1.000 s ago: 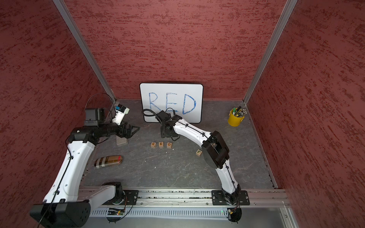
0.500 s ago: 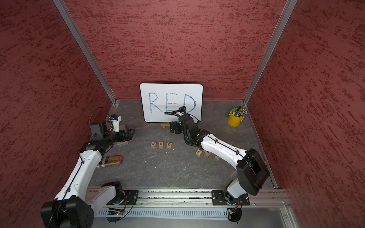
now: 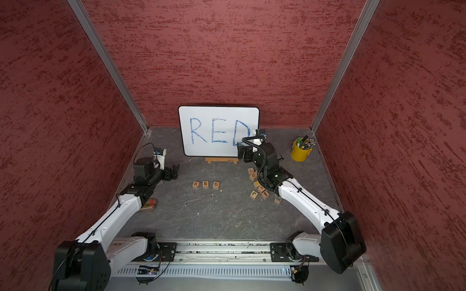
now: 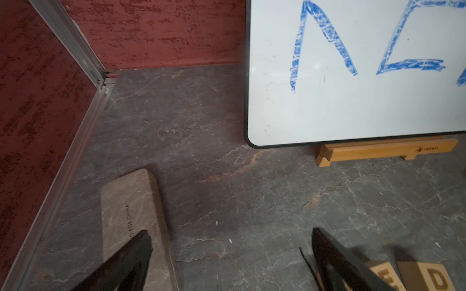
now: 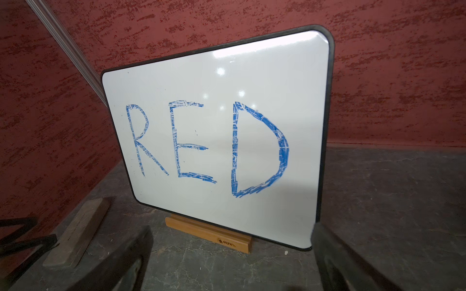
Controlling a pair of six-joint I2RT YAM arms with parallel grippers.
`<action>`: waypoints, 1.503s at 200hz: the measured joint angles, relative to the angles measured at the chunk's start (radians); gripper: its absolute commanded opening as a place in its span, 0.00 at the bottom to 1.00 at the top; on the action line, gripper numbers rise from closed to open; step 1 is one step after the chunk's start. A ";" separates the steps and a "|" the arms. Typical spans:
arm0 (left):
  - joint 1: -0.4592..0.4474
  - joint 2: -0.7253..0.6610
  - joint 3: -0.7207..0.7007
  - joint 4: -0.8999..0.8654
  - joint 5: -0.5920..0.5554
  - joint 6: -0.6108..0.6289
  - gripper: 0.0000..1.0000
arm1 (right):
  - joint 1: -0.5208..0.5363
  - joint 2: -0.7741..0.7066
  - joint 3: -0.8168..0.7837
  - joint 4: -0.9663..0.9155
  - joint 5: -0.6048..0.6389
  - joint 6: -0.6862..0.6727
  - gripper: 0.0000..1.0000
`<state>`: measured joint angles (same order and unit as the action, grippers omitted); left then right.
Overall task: Assemble the uppercase word "red" with letter blocks
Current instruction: Reset both arms
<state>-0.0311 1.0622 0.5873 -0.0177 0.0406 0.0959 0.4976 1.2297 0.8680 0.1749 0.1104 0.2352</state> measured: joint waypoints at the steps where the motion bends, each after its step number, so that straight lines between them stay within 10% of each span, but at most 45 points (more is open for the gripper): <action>1: 0.002 0.000 -0.002 0.005 0.000 -0.002 1.00 | -0.001 -0.002 -0.002 0.001 0.000 0.000 0.99; 132: 0.168 0.117 -0.233 0.358 0.248 -0.033 1.00 | -0.204 -0.082 -0.335 0.344 -0.010 -0.051 0.99; 300: 0.229 0.298 -0.191 0.584 0.591 -0.039 1.00 | -0.371 -0.156 -0.440 0.488 0.025 -0.067 0.99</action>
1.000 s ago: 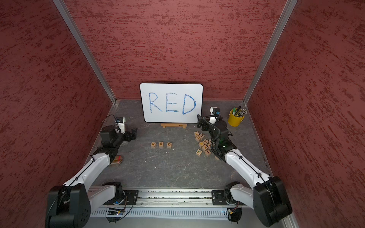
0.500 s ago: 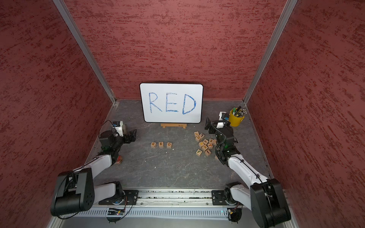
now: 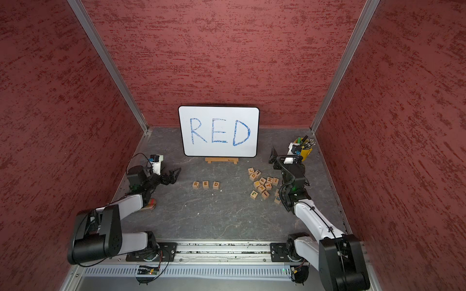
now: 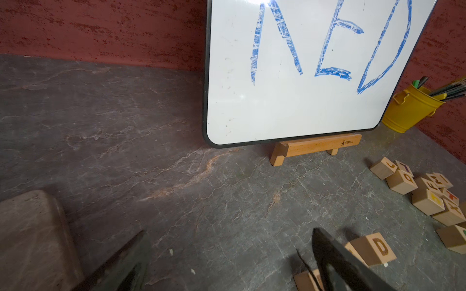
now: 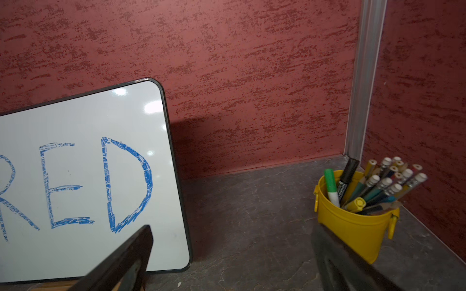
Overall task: Assemble the uppercase word "red" with letter blocks
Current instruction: Reset both arms
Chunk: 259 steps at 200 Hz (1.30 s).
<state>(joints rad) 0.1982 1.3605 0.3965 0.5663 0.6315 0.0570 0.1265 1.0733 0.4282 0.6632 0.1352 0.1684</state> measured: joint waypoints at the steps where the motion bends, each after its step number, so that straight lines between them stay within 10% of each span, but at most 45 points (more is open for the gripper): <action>1: 0.000 0.001 0.000 0.003 -0.001 0.000 1.00 | -0.001 0.000 -0.003 0.003 0.002 -0.001 0.99; 93: -0.066 0.150 -0.084 0.386 -0.249 -0.064 0.99 | -0.020 0.084 -0.182 0.229 0.157 -0.034 0.99; 259: -0.093 0.171 -0.058 0.396 -0.454 -0.090 0.99 | -0.046 0.409 -0.237 0.569 0.237 -0.151 0.99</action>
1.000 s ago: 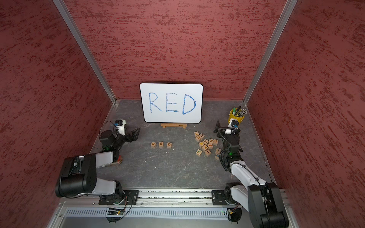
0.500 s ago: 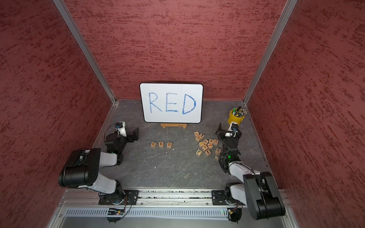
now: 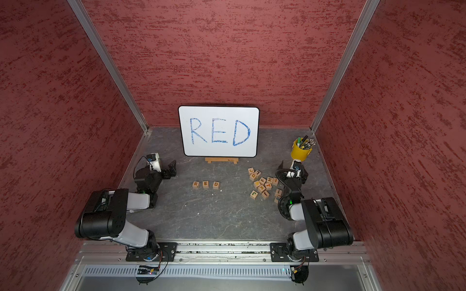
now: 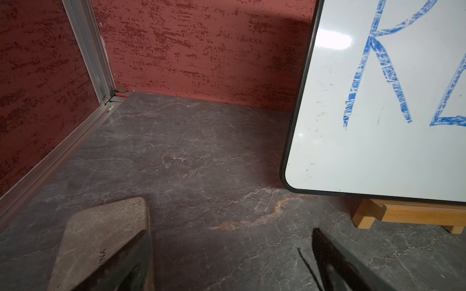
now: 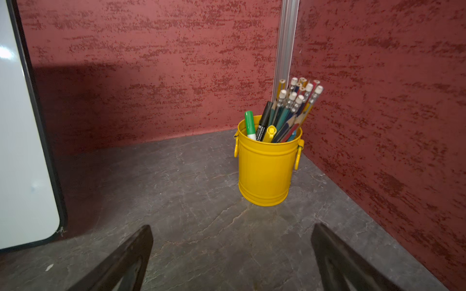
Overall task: Assemble the uppercase word "red" with letter blocks
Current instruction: Reset both arms
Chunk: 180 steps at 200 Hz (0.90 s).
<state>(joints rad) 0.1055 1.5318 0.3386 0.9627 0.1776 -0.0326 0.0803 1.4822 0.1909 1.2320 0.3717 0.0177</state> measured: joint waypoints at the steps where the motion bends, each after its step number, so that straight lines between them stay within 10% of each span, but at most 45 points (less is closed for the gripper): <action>1: 0.000 0.000 0.000 -0.001 0.000 0.000 0.99 | 0.000 0.000 0.000 0.001 0.000 0.000 0.99; 180: -0.029 0.000 0.024 -0.051 -0.024 0.009 1.00 | -0.043 0.064 -0.021 0.154 -0.057 0.001 0.99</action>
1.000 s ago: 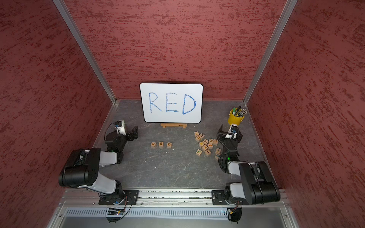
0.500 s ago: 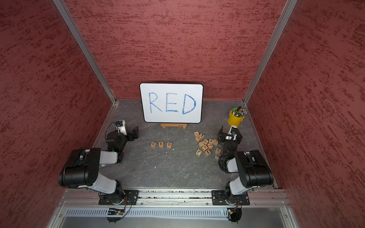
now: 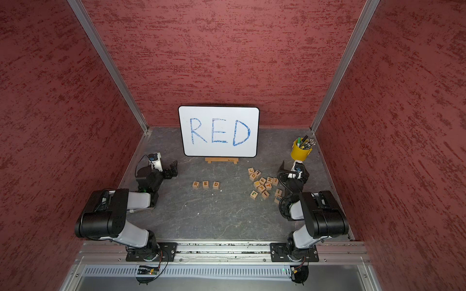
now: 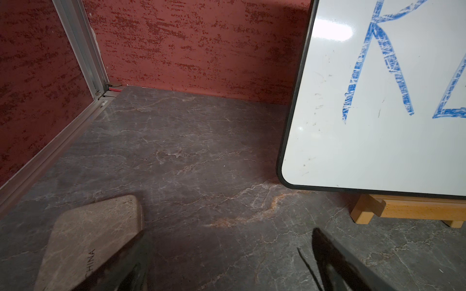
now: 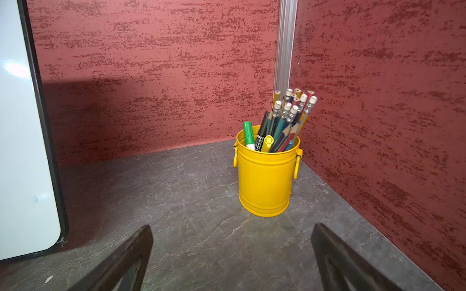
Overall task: Assemble the uppercase word "red" with letter blocks
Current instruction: Reset both arms
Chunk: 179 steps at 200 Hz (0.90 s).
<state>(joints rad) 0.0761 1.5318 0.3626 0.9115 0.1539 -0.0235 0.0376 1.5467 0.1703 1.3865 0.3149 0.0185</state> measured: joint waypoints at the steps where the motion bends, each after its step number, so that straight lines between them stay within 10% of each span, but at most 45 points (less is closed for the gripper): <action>1: -0.001 0.000 0.000 0.000 -0.001 0.001 1.00 | 0.000 0.000 0.000 0.000 0.000 0.000 0.99; 179: -0.030 0.000 0.004 -0.022 -0.062 0.018 0.99 | 0.000 0.000 0.000 0.000 -0.001 0.000 0.99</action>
<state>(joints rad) 0.0463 1.5318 0.3668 0.8898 0.0921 -0.0059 0.0372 1.5467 0.1703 1.3865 0.3141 0.0185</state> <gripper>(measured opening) 0.995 0.992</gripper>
